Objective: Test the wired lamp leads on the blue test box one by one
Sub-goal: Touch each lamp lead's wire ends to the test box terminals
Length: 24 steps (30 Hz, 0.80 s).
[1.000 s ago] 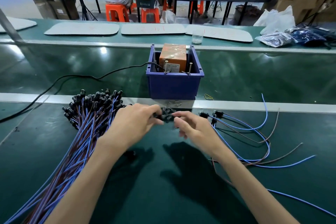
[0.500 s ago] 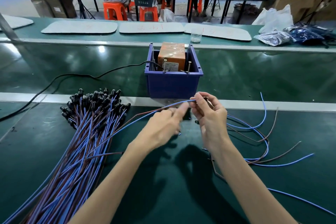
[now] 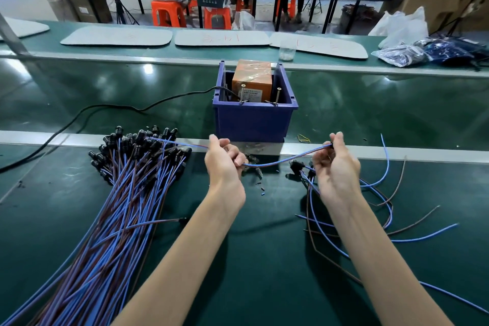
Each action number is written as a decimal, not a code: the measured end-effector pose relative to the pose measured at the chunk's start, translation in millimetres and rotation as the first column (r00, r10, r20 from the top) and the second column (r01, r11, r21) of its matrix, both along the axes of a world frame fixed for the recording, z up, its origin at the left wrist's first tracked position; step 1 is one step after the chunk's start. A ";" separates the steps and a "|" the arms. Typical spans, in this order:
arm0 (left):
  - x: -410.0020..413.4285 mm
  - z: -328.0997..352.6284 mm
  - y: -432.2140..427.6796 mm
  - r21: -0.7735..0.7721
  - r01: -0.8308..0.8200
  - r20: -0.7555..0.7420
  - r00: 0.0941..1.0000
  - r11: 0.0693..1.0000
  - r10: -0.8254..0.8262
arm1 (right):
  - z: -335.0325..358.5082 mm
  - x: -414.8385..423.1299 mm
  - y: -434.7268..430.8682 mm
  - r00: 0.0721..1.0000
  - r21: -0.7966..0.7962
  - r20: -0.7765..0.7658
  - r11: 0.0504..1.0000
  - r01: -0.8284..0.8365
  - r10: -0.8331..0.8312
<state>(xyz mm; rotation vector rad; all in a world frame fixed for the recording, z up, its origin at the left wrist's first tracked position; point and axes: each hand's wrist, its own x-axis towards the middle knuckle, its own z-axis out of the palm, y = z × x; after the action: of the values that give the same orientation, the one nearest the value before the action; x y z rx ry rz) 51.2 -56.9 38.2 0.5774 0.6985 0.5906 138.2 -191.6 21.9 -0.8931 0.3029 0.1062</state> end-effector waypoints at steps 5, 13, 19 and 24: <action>0.3 1.1 14.0 -0.056 -0.156 0.101 0.982 0.986 0.161 | 7.2 4.9 -7.6 0.998 -0.015 0.042 0.999 0.038 -0.037; -3.0 -12.0 27.8 0.122 -0.128 0.001 0.992 0.984 0.129 | 9.2 0.8 -9.4 0.968 -0.171 0.160 0.971 -0.168 0.195; -9.6 -20.8 19.1 0.600 0.621 -0.436 0.783 0.505 -0.444 | 9.2 -19.0 1.5 0.809 -0.405 0.240 0.813 -0.418 0.536; -14.3 -15.0 9.5 0.666 0.673 -0.435 0.702 0.323 -0.565 | 4.1 -34.0 17.1 0.790 -0.525 0.268 0.771 -0.360 0.551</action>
<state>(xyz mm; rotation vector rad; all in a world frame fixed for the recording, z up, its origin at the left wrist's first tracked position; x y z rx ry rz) 36.9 -47.4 23.2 1.6816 0.2124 0.0684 104.2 -174.5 26.0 -1.4188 -0.3214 0.3185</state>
